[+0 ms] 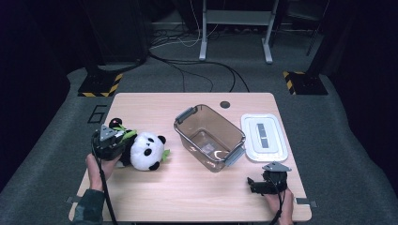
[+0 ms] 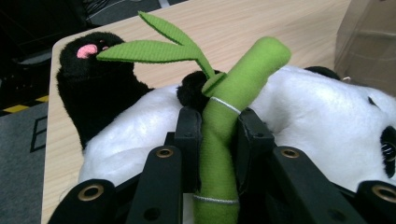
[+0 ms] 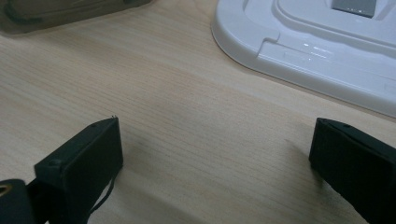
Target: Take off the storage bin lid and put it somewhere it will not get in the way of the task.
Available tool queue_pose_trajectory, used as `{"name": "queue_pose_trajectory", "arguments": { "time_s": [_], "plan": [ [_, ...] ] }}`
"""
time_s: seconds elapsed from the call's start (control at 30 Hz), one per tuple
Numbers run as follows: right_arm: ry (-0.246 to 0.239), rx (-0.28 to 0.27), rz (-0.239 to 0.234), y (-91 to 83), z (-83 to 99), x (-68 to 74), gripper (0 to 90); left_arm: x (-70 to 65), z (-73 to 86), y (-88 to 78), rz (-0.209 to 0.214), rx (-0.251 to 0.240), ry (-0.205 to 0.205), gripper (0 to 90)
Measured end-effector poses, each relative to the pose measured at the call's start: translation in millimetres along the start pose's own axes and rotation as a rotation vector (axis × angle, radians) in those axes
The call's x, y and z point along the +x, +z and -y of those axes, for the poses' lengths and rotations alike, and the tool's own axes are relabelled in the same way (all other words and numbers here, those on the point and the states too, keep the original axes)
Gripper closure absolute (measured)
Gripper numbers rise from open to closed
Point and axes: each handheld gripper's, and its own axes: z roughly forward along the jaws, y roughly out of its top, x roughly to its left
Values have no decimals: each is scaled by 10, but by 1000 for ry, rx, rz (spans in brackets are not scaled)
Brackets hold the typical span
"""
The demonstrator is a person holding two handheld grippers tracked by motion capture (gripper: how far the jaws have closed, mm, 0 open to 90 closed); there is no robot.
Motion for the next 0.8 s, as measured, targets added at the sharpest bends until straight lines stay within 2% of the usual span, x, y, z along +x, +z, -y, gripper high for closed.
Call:
{"name": "queue_pose_trajectory", "arguments": {
  "time_s": [0.2, 0.47, 0.8],
  "plan": [
    [1, -1, -1, 1, 0, -2, 21, -7, -51, -71, 18, -17, -1, 730],
    [1, -1, -1, 1, -1, -2, 21, -30, -154, -193, 62, -57, 3, 730],
    [-1, -2, -3, 2, -1, -4, 21, -53, -286, -316, 109, -72, 22, 730]
  ]
}}
